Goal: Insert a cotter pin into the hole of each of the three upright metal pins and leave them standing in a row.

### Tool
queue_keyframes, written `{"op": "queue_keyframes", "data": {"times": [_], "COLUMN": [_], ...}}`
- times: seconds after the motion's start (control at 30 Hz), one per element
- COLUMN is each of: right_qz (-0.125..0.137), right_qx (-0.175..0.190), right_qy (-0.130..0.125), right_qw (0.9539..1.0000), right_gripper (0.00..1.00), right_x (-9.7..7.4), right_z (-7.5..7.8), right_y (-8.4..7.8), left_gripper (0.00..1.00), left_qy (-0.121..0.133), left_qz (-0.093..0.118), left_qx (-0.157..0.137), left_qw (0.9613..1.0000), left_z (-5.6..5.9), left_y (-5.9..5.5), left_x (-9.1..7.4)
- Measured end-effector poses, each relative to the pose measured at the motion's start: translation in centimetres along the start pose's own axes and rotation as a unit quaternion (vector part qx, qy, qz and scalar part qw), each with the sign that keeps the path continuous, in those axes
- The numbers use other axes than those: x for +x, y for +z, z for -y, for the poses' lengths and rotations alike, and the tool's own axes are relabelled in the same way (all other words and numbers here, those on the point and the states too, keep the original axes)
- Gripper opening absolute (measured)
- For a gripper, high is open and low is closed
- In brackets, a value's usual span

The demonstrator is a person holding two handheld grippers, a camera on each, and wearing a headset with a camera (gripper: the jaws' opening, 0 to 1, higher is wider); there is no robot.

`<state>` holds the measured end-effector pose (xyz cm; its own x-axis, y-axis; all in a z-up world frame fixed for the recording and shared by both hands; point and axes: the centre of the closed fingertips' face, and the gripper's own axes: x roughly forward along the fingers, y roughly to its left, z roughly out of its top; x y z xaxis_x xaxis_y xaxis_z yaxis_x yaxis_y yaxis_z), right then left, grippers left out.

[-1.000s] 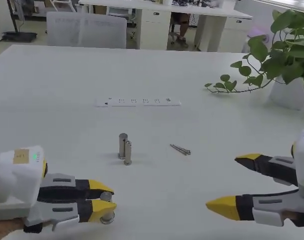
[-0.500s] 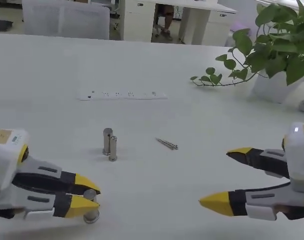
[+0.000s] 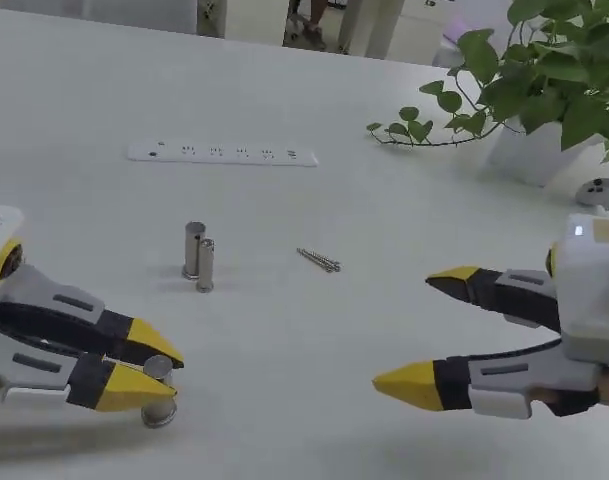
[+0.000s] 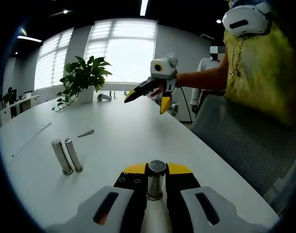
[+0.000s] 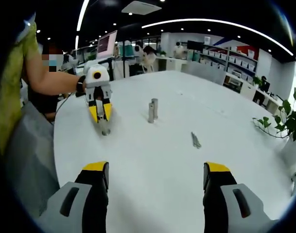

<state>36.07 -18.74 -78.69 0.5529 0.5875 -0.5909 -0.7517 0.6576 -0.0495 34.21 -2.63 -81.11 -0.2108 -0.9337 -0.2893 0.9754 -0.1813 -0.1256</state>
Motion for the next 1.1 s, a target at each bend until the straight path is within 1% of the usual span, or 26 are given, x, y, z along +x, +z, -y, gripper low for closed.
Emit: {"op": "queue_keyframes", "data": {"times": [0.17, 0.3, 0.37, 0.53, 0.6, 0.63, 0.7, 0.73, 0.83, 0.87, 0.9, 1.0, 1.03, 1.1], "right_qz": [-0.003, -0.006, -0.012, -0.019, -0.019, -0.019, -0.020, -0.020, -0.021, -0.022, -0.022, -0.024, -0.022, -0.018], "right_qx": [-0.002, -0.004, -0.005, -0.007, -0.007, -0.007, -0.008, -0.009, -0.008, -0.007, -0.007, -0.008, -0.009, -0.009], "right_qy": [0.006, 0.016, 0.016, 0.018, 0.018, 0.018, 0.019, 0.019, 0.019, 0.020, 0.020, 0.021, 0.021, 0.020], "right_qw": [1.0000, 0.9998, 0.9998, 0.9996, 0.9996, 0.9996, 0.9996, 0.9996, 0.9996, 0.9995, 0.9995, 0.9995, 0.9995, 0.9996], "right_gripper": [0.81, 0.81, 0.81, 0.81, 0.81, 0.81, 0.81, 0.81, 0.81, 0.81, 0.81, 0.81, 0.81, 0.81], "right_x": [0.4, 0.6, 0.7, 0.8, 0.8, 0.8, 0.8, 0.8, 0.8, 0.8, 0.8, 0.9, 0.8, 0.8], "right_z": [-0.4, -1.1, -1.3, -1.6, -1.6, -1.6, -1.7, -1.7, -1.8, -1.8, -1.9, -1.9, -1.9, -1.9], "right_y": [-0.2, -0.5, -0.7, -0.8, -0.7, -0.6, -0.6, -0.6, -0.6, -0.6, -0.6, -0.6, -0.5, -0.2], "left_gripper": [0.11, 0.11, 0.11, 0.12, 0.13, 0.13, 0.13, 0.13, 0.13, 0.14, 0.14, 0.15, 0.15, 0.15], "left_qy": [-0.011, -0.016, -0.019, -0.019, -0.020, -0.019, -0.017, -0.015, -0.007, -0.005, 0.003, 0.009, 0.013, 0.013], "left_qz": [0.013, 0.019, 0.025, 0.028, 0.029, 0.032, 0.036, 0.038, 0.040, 0.041, 0.045, 0.054, 0.052, 0.053], "left_qx": [-0.005, -0.004, -0.006, -0.005, -0.015, -0.017, -0.032, -0.029, -0.036, -0.038, -0.040, -0.047, -0.043, -0.042], "left_qw": [0.9998, 0.9997, 0.9995, 0.9994, 0.9993, 0.9992, 0.9987, 0.9987, 0.9985, 0.9984, 0.9982, 0.9974, 0.9976, 0.9976], "left_z": [-0.1, -0.1, 0.0, 0.4, 0.5, 0.5, 0.5, 0.5, 0.4, 0.4, 0.3, 0.4, 0.5, 0.8], "left_y": [-0.1, -0.2, -0.2, -0.1, -0.2, -0.2, -0.3, -0.3, -0.3, -0.2, 0.0, 0.5, 0.6, 0.9], "left_x": [-0.1, -0.2, -0.2, -0.1, -0.1, -0.1, -0.2, -0.3, -0.6, -0.7, -0.9, -1.1, -1.2, -1.2]}}
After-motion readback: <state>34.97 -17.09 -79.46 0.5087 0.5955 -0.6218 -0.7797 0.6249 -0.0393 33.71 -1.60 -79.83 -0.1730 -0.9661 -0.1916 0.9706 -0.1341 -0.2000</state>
